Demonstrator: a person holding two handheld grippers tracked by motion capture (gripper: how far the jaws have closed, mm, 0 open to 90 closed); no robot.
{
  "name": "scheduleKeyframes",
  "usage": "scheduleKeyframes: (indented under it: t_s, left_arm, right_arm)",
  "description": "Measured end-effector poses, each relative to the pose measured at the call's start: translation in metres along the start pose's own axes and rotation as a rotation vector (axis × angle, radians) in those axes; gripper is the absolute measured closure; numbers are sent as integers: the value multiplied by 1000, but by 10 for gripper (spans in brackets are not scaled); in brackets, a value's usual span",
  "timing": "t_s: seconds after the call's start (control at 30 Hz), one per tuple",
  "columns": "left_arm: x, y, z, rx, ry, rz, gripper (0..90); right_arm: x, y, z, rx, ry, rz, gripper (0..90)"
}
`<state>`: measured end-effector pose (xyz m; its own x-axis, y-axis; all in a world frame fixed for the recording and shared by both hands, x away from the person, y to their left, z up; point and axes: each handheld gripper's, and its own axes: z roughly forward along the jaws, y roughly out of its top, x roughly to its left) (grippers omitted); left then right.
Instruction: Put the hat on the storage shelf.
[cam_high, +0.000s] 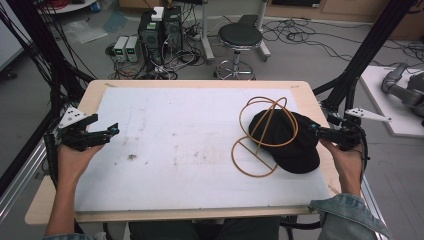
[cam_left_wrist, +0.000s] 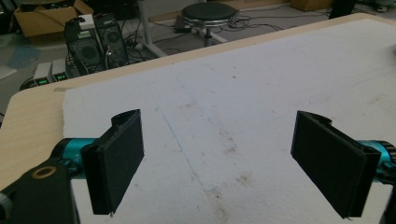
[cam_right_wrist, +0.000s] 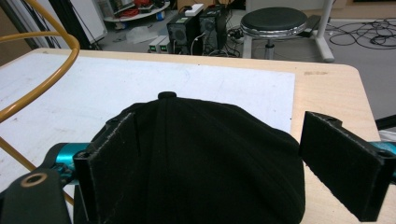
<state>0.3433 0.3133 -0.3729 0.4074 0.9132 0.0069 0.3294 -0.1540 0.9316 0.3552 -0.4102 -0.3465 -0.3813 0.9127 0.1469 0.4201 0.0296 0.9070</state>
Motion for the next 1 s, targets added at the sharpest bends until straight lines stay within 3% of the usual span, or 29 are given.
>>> scheduleKeyframes:
  t_s: [0.33,0.67,1.0]
  left_arm:
    - [-2,-1,1,6,-1,2,175]
    - [-3,-1,-1,2,-2,5,175]
    - [-3,-1,0,10,-3,8,175]
  right_arm:
    - [-1,1,1,-6,0,4,123]
    - [2,4,14,-2,16,-14,124]
    - [9,10,45,21,28,-56,124]
